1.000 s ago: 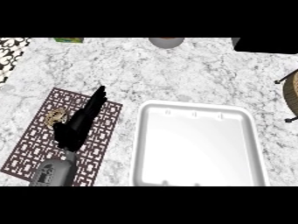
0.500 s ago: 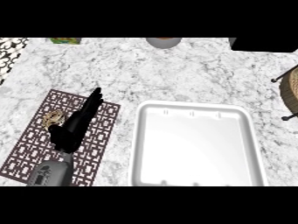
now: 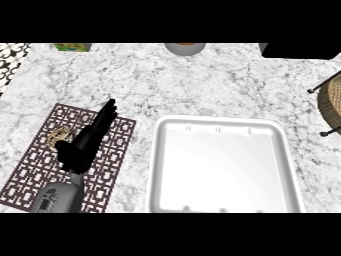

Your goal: Pick the tomato from the tray and place it in the tiered basket

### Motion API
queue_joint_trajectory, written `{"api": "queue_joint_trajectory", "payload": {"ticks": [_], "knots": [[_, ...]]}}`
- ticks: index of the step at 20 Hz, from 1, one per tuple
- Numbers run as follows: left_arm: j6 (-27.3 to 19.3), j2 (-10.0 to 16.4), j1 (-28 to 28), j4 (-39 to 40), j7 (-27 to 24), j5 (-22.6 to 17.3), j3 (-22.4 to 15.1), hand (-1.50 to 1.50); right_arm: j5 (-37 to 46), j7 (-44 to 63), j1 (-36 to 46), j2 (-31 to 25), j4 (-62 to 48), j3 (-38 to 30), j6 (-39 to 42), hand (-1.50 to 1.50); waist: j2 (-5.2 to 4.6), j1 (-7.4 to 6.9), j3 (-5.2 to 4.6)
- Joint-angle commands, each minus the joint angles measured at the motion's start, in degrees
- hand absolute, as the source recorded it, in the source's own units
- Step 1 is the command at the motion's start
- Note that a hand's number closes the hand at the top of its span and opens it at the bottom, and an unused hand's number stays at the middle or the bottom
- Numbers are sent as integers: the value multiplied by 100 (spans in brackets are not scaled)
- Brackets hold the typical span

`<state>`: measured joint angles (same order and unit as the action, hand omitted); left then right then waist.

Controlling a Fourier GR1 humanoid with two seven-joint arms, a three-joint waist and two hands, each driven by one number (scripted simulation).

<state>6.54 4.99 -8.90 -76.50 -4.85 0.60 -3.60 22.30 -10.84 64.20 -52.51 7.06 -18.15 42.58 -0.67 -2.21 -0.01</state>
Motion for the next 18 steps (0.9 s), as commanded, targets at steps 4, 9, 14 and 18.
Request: {"api": "queue_joint_trajectory", "payload": {"ticks": [4,9,14,18], "knots": [[183,208,415,-234,-98,-79,89,0,-640,668,55,-211,-292,-628,-15,-150,9,9,11],[48,5,173,-283,-49,2,-36,0,-821,430,-169,-583,-15,-889,-1458,-150,-49,-30,25],[36,-60,79,-328,133,13,-103,0,-1131,495,-240,-1103,-15,-1307,-2397,-150,-71,-72,37],[66,-1,63,-54,-55,-15,24,0,-1536,265,-576,-1721,-167,-1756,-2101,-150,-98,41,49]]}}
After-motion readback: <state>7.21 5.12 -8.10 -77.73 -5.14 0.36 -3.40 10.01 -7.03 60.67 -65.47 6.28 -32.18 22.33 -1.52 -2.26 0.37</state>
